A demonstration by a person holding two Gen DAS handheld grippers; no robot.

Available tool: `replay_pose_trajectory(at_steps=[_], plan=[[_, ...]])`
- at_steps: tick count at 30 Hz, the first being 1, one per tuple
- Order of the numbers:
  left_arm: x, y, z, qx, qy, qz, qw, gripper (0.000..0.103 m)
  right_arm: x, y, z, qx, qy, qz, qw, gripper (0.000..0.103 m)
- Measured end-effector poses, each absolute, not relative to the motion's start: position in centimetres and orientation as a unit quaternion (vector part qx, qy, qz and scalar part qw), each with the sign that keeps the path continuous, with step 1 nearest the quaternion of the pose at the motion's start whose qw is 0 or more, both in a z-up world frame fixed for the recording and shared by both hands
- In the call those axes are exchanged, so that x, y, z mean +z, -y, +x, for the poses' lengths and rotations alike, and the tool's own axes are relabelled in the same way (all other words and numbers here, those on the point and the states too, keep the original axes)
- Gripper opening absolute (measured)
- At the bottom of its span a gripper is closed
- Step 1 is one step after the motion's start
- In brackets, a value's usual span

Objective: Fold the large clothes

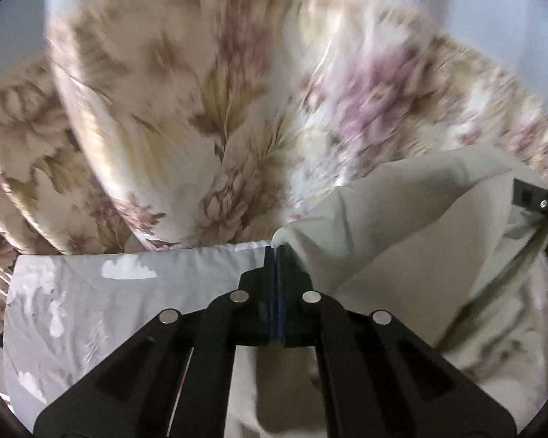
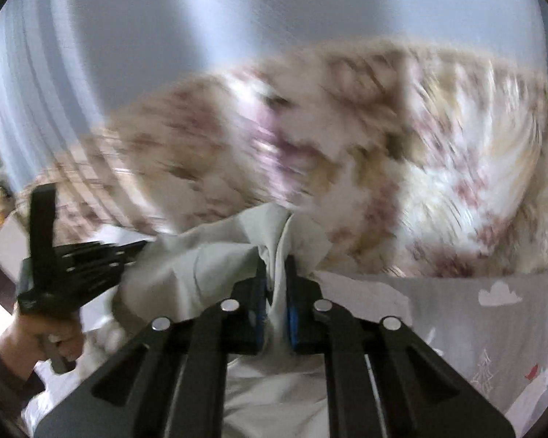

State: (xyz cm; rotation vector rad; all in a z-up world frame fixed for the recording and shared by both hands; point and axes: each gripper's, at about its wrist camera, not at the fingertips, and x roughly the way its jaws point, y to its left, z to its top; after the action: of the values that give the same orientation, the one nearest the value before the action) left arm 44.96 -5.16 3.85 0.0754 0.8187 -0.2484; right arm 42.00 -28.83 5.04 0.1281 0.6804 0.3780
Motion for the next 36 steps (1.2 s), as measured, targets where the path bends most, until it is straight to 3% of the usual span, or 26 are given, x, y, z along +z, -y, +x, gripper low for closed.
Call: replay_pose_trajectory(at_steps=[6, 13, 14, 15, 16, 17, 19, 21, 22, 24, 32, 34, 35, 36], plan=[[6.6, 2.1, 34.6, -0.148, -0.371, 0.010, 0.917, 0.000, 6.9, 25.8, 30.8, 0.352, -0.261, 0.034, 0.898, 0.010], [4.4, -2.3, 25.4, -0.120, -0.377, 0.012, 0.918, 0.000, 0.6, 23.0, 19.2, 0.376, -0.310, -0.092, 0.868, 0.016], [3.9, -2.6, 24.5, -0.113, -0.379, 0.012, 0.918, 0.008, -0.3, 23.0, 18.1, 0.369, -0.318, -0.099, 0.867, 0.028], [3.4, -2.8, 23.4, -0.105, -0.378, 0.020, 0.920, 0.017, -1.0, 23.1, 17.1, 0.366, -0.328, -0.108, 0.864, 0.052], [3.0, -3.0, 22.5, -0.101, -0.376, 0.027, 0.921, 0.039, -1.6, 23.3, 15.7, 0.363, -0.330, -0.117, 0.864, 0.060], [2.7, -3.2, 21.8, -0.092, -0.371, 0.030, 0.924, 0.059, -1.6, 23.8, 14.4, 0.358, -0.324, -0.115, 0.868, 0.064], [2.7, -3.6, 21.0, -0.078, -0.358, 0.035, 0.930, 0.070, -1.1, 25.1, 13.2, 0.359, -0.318, -0.092, 0.873, 0.064], [3.1, -4.0, 21.0, -0.070, -0.352, 0.027, 0.933, 0.072, 0.1, 26.3, 12.9, 0.331, -0.296, -0.068, 0.893, 0.076], [3.6, -4.2, 21.4, -0.064, -0.346, 0.024, 0.936, 0.081, 1.0, 26.9, 13.3, 0.308, -0.293, -0.049, 0.904, 0.077], [4.5, -3.7, 22.4, -0.058, -0.329, 0.028, 0.942, 0.088, 1.9, 27.3, 14.6, 0.274, -0.294, -0.028, 0.915, 0.077], [5.9, 0.3, 29.2, -0.059, -0.336, 0.059, 0.938, 0.092, 0.2, 21.0, 19.3, 0.293, -0.340, -0.007, 0.894, 0.075], [5.8, 1.1, 30.2, -0.054, -0.335, 0.066, 0.938, 0.092, -1.0, 19.0, 19.6, 0.293, -0.344, -0.030, 0.892, 0.043], [5.7, 1.3, 30.3, -0.056, -0.336, 0.064, 0.938, 0.092, -1.5, 18.5, 19.7, 0.288, -0.343, -0.039, 0.893, 0.015], [5.6, 1.3, 30.4, -0.061, -0.341, 0.058, 0.936, 0.092, -1.6, 18.2, 19.1, 0.288, -0.337, -0.044, 0.895, 0.015]])
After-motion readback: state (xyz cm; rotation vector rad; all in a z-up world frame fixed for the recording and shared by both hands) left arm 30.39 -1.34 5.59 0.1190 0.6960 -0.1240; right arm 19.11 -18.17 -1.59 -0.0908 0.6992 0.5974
